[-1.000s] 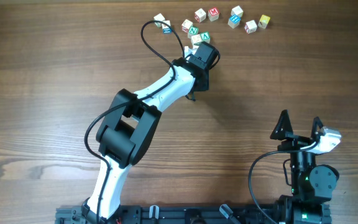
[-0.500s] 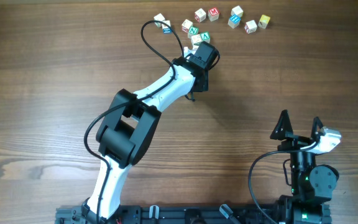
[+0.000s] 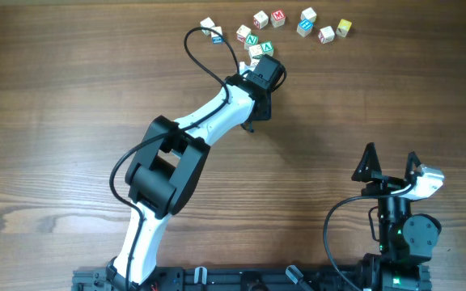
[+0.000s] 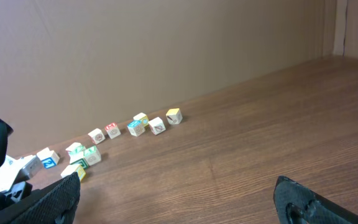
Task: Form a tower
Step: 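Carry the airplane block toward the table center and set it down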
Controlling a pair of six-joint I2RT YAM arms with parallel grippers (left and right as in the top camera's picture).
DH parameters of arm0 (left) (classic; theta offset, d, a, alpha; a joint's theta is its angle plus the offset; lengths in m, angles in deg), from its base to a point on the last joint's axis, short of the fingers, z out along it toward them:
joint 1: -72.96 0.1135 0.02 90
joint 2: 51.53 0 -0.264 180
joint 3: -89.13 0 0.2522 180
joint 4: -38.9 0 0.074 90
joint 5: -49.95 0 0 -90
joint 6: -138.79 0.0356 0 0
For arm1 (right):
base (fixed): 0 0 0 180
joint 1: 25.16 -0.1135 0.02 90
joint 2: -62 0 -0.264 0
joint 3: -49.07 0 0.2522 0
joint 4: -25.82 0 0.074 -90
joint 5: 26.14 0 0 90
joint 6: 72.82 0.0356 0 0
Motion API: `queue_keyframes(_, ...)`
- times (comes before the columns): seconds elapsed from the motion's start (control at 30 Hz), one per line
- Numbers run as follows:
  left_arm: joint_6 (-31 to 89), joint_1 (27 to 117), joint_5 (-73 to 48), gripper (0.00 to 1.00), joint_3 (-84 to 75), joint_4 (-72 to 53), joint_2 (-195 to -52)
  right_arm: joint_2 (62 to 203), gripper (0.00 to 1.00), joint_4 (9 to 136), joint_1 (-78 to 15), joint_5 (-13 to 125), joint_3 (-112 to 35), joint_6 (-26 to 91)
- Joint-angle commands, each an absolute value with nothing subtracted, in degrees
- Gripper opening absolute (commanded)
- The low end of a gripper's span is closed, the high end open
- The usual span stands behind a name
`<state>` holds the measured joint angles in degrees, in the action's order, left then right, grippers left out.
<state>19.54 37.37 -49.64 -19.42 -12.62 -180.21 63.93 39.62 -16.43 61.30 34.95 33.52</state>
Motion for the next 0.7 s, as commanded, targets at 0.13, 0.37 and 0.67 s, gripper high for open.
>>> queue_keyframes(0.13, 19.38, 37.43, -48.48, 0.96, -18.34, -13.32, -182.46, 63.93, 1.00, 39.48, -16.15, 60.77, 35.01, 32.75)
queue_keyframes(0.37, 21.81, 37.61, -50.51, 1.00, -18.45, -13.67, -179.44, 63.93, 1.00, 39.48, -16.15, 60.77, 35.01, 32.73)
queue_keyframes(0.67, 23.58, 39.51, -58.86, 1.00, -18.45, -15.86, -168.67, 63.93, 1.00, 39.48, -16.15, 60.77, 35.01, 32.75)
